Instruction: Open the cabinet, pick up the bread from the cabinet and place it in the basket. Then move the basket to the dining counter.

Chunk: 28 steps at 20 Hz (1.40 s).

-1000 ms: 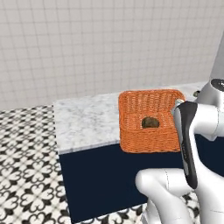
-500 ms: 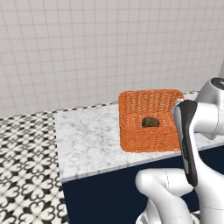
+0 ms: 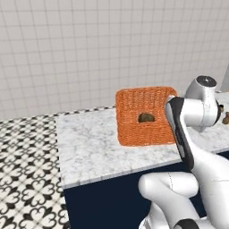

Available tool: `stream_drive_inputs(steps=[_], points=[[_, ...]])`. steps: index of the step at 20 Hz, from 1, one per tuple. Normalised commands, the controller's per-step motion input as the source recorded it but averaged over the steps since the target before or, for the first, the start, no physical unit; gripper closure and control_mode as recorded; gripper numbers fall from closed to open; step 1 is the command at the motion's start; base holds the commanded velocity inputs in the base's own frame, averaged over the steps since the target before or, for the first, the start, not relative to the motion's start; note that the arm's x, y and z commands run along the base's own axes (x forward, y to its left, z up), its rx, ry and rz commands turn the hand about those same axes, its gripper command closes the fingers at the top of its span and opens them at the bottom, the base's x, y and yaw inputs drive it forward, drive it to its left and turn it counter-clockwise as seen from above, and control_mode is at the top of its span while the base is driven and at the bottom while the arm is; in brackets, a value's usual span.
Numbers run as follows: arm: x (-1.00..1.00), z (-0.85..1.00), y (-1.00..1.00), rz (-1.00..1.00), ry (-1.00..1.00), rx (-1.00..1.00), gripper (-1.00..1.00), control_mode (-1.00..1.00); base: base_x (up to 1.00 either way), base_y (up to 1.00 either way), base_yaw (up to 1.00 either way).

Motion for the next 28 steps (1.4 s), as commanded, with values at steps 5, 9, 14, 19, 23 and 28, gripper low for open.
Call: stream_drive_inputs(steps=[5, 9, 14, 19, 23, 28], points=[[0.87, -0.3, 0.0, 0.08, 0.03, 0.03, 1.0, -1.0, 0.0, 0.0, 0.0], [0.9, -0.62, 0.0, 0.03, 0.13, 0.08, 1.0, -1.0, 0.0, 0.0, 0.0], [0.67, -0.77, 0.0, 0.04, 0.21, 0.01, 1.0, -1.0, 0.0, 0.0, 0.0], [0.17, -0.86, 0.0, 0.01, 0.28, 0.0, 1.0, -1.0, 0.0, 0.0, 0.0], [0.16, -0.52, -0.01, 0.02, 0.21, 0.05, 1.0, -1.0, 0.0, 0.0, 0.0], [0.03, -0.06, 0.0, 0.01, 0.02, 0.01, 1.0, -1.0, 0.0, 0.0, 0.0]])
